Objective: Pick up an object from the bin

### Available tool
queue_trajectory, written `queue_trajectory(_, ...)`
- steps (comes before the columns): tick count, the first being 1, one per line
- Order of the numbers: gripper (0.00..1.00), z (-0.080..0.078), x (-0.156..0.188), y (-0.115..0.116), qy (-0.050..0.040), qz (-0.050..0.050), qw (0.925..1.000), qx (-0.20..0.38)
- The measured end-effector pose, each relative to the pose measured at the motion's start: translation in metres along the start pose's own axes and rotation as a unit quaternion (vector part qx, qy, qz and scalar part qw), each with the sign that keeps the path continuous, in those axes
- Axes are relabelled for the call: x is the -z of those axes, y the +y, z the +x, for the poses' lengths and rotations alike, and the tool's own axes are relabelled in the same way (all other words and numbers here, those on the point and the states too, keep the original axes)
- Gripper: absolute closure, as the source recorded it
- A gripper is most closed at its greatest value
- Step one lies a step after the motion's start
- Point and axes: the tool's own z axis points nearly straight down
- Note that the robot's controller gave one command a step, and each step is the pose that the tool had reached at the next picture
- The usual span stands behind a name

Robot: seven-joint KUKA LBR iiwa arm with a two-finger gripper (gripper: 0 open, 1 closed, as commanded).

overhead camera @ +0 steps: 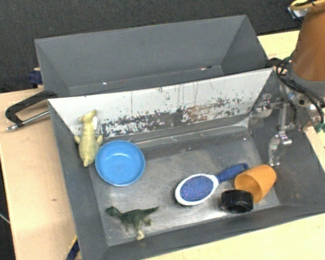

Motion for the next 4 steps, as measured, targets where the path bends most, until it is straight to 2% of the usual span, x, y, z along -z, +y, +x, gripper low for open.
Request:
queue_trajectory(1,0.00,0.002,-0.130,0.002,0.0044,-0.002,1.0000,0.004)
queue_trajectory(2,0.00,-0.002,-0.128,0.033,0.0010,0.000,0.9966,-0.083)
queue_trajectory(3,1.00,-0.002,-0.128,0.033,0.0007,0.000,0.9966,-0.083)
queue_trajectory(4,1.00,-0.003,-0.009,0.036,-0.0056,0.000,0.9939,-0.110)
